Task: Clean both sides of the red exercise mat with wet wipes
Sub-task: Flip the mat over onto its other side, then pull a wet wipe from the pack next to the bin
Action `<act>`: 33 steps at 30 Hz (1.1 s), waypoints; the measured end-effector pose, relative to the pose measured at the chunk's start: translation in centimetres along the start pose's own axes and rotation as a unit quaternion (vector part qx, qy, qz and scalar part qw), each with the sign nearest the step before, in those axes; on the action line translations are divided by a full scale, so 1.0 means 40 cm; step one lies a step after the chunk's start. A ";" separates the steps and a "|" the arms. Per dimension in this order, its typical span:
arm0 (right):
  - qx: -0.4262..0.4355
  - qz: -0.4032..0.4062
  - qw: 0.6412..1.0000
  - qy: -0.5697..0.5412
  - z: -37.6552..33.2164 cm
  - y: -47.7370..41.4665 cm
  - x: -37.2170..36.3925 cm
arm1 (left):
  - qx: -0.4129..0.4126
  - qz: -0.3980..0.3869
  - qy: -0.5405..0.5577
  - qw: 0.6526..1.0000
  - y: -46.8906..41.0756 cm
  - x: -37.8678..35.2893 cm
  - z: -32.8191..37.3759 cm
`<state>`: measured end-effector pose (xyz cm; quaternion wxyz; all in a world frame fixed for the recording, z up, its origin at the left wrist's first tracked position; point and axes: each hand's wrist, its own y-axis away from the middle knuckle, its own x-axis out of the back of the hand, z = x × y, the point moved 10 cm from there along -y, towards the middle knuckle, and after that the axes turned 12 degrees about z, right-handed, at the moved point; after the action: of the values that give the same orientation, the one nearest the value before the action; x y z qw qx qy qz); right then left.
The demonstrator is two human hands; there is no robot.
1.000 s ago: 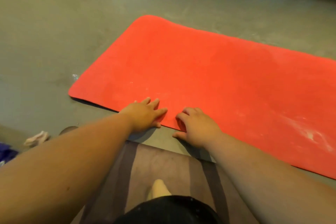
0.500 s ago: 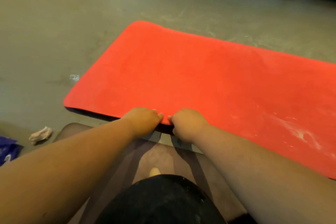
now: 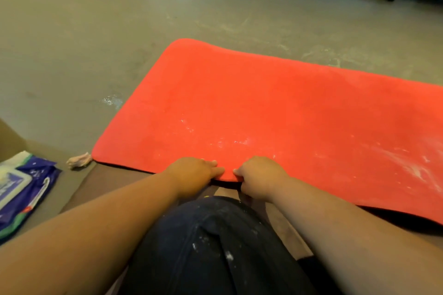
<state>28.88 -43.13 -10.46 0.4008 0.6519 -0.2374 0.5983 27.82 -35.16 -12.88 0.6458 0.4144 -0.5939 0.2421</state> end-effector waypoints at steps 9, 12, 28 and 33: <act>-0.066 -0.042 0.990 -0.118 -0.027 -0.080 0.062 | 0.144 0.049 0.061 0.987 0.106 -0.011 -0.224; -0.065 -0.028 0.973 -0.219 -0.126 -0.157 0.144 | 0.224 0.097 0.063 0.968 0.210 -0.005 -0.343; 0.091 -0.146 0.963 -0.208 -0.838 -0.301 0.254 | 0.562 0.013 0.160 0.812 0.866 -0.161 -0.649; 0.141 -0.058 0.967 -0.204 -0.888 -0.334 0.401 | 0.496 0.038 0.152 0.854 0.784 -0.116 -0.626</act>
<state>21.22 -4.18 0.59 0.2817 0.8227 -0.1888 0.4563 15.94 3.18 -8.39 0.4267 0.6147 -0.3045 0.5894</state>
